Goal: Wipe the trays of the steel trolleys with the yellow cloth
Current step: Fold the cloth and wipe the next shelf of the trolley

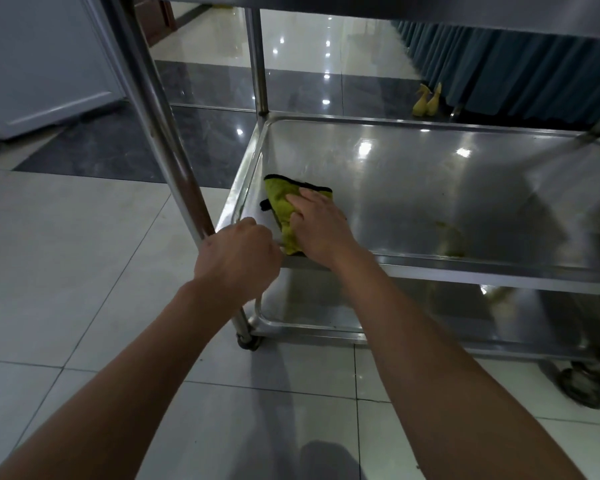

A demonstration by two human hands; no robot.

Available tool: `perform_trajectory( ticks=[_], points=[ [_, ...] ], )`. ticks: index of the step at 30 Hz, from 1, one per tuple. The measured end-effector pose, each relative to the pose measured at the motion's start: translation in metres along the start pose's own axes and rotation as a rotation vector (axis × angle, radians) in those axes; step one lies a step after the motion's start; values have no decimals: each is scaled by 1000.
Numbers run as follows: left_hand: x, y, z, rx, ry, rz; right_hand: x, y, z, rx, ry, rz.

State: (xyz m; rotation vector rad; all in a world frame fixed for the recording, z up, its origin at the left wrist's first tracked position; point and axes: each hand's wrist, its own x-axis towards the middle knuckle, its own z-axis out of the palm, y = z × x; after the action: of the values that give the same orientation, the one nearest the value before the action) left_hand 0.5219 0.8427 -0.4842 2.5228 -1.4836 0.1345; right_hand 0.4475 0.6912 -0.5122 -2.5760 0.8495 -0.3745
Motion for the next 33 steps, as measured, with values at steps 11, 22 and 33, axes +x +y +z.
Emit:
perform_trajectory(
  ticks=[11,22,33],
  points=[
    [31,104,21,-71,-42,256,-71,111,-71,-85,107,232],
    [43,96,39,-33,-12,124,-117,206,-129,-92,177,428],
    [38,38,35,62,-15,133,-77,167,-104,-215,113,338]
  ],
)
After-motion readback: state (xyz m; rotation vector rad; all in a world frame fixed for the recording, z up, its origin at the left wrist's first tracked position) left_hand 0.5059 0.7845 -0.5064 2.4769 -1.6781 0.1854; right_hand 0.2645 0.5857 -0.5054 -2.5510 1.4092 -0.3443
